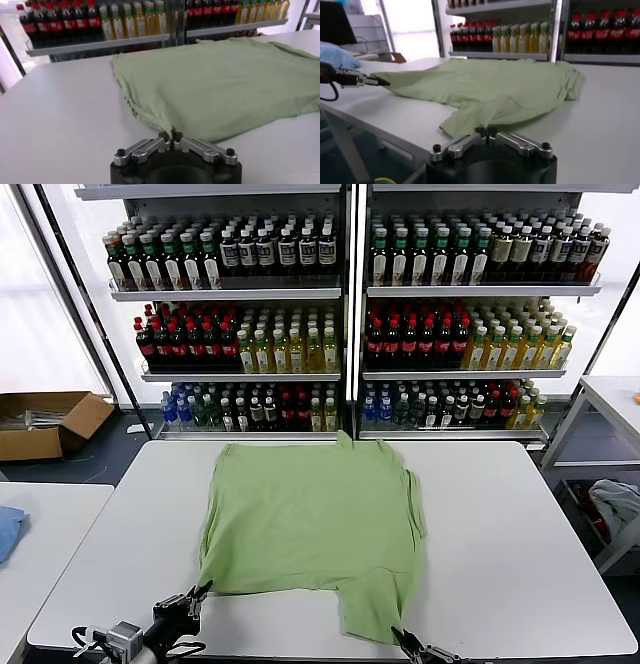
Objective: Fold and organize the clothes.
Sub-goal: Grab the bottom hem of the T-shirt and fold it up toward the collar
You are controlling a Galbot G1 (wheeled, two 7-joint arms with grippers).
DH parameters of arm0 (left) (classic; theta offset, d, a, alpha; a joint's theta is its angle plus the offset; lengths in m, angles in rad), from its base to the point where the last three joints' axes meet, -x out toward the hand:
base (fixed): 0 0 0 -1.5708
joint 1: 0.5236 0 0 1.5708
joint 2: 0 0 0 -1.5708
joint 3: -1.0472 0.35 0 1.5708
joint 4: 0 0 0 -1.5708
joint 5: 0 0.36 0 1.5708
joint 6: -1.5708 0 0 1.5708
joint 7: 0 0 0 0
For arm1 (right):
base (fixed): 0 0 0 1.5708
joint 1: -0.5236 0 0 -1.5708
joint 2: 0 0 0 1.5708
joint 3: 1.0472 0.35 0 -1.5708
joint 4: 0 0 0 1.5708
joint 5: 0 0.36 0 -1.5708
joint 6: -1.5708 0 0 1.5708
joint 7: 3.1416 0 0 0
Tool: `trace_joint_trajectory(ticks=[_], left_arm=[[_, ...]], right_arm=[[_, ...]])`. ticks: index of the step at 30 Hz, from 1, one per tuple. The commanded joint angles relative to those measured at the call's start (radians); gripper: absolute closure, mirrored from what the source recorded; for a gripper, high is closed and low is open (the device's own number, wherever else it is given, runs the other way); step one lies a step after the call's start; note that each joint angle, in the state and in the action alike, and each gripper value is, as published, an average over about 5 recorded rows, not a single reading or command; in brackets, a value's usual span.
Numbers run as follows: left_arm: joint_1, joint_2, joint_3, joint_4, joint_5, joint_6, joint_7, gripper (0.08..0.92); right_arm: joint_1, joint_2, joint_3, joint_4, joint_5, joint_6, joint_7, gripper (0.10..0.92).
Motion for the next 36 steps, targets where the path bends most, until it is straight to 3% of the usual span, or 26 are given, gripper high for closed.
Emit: trace_joint_trajectory(ticks=[1, 9, 14, 25, 36], left_arm=[[0.152, -0.055, -0.038, -0.166, 0.037, -0.001, -0.01, 0.908], [0.249, -0.077, -0.075, -0.232, 0.022, 0.016, -0.006, 0.908], [0.248, -0.074, -0.071, -0.252, 0.024, 0.031, -0.006, 0.908], [-0.049, -0.005, -0.042, -0.133, -0.042, 0.033, -0.006, 0.908], [-0.251, 0.11, -0.011, 0.035, -0.16, 0.027, -0.005, 0.908]], right_arm=[[-0.123, 0.001, 0.104, 0.012, 0.014, 0.111, -0.105, 0.918], [-0.206, -0.01, 0.159, 0.023, 0.14, 0.17, -0.187, 0.918], [-0.176, -0.013, 0.147, 0.026, 0.199, 0.165, -0.191, 0.918], [0.188, 0.005, -0.007, -0.043, 0.359, 0.045, -0.086, 0.918], [0.539, -0.039, -0.079, -0.176, 0.358, -0.052, 0.033, 0.918]])
